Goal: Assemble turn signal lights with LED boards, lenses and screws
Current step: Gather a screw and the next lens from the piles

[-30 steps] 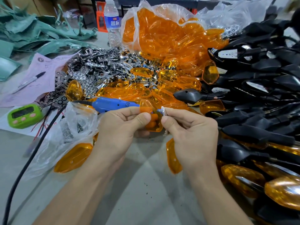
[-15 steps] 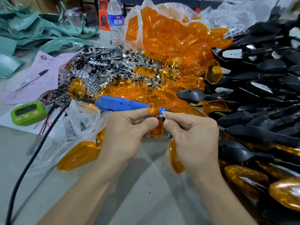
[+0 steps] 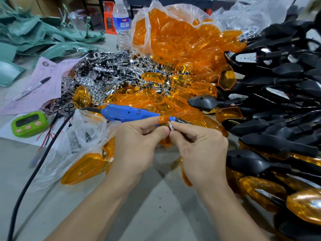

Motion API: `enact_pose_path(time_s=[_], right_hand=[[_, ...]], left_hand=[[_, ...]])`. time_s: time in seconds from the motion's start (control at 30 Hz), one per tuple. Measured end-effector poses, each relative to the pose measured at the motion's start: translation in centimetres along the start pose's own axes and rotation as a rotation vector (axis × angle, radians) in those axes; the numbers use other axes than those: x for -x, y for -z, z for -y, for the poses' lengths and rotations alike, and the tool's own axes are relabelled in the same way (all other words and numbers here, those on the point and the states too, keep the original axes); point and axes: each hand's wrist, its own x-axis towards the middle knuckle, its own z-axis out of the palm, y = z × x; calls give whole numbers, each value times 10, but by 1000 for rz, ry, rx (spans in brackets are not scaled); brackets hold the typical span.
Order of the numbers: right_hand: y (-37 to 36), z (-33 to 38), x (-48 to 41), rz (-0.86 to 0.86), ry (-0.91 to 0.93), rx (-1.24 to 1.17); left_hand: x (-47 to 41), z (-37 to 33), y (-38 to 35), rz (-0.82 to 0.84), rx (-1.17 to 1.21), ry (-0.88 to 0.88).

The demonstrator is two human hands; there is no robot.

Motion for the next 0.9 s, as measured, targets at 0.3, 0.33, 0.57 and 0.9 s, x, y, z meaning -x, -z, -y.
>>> enact_pose_path(time_s=[0.3,0.33,0.57,0.9], right_hand=[[5,13,-6,416,-473,-804],[4,14,-5,411,-457,-810],[5,13,-2,183,-253,-251],[-3,17,9,-32,-35,6]], left_hand=[[-11,-7,10,18,361,191],[-10,-8,10,19,349,186],[-11,-8,11,-120,266,165],[-8,-1,8,-127,57,23]])
